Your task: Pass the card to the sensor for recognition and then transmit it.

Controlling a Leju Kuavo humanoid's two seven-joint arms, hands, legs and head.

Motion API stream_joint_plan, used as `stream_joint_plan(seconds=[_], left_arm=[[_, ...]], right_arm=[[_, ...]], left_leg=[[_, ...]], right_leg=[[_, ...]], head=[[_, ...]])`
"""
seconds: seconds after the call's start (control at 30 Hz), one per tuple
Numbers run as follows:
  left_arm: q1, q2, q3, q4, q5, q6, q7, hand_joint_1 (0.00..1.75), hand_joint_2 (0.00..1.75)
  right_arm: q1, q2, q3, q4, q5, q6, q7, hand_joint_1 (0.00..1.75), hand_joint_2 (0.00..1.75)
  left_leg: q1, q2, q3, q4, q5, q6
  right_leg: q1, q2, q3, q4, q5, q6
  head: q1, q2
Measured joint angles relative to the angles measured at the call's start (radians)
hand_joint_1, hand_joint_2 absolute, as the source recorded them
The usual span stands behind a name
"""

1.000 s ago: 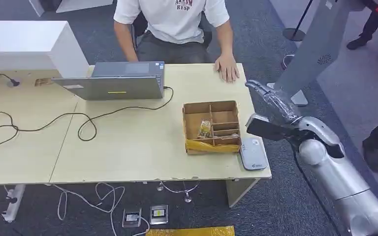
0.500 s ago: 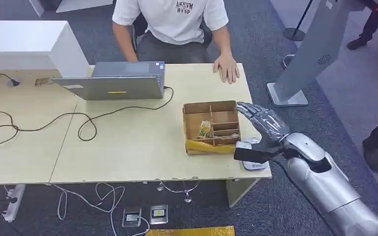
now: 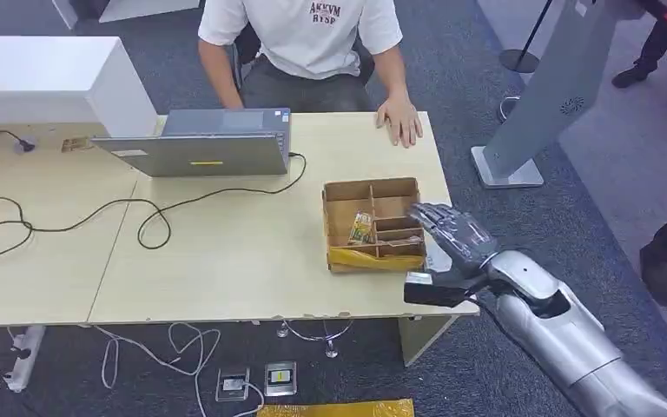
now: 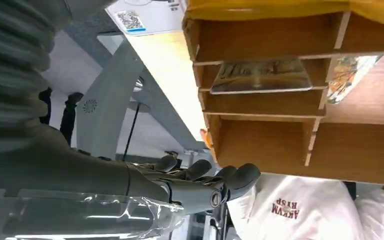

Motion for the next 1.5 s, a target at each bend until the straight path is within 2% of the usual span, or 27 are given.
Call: stream_joint_plan(seconds=[0.7, 1.5], left_arm=[[-0.003, -0.002, -0.001, 0.000, -0.019, 0.002, 0.002, 0.00, 0.00], [-0.015, -0.007, -0.003, 0.000, -0.041, 0.003, 0.019, 0.00, 0.00]], right_arm=[[-0.032, 0.111, 0.001, 0.125, 0.019, -0.059, -0.046, 0.00, 1.75], [-0.037, 0.136, -0.009, 0.201, 0.018, -0.095, -0.055, 0.00, 1.75]], left_leg=[[0.000, 0.000, 0.000, 0.000, 0.000, 0.000], [0.000, 0.000, 0.000, 0.000, 0.000, 0.000]], right_leg=[[0.000, 0.000, 0.000, 0.000, 0.000, 0.000], [0.000, 0.000, 0.000, 0.000, 0.000, 0.000]], head=[[0.000, 0.000], [0.000, 0.000]])
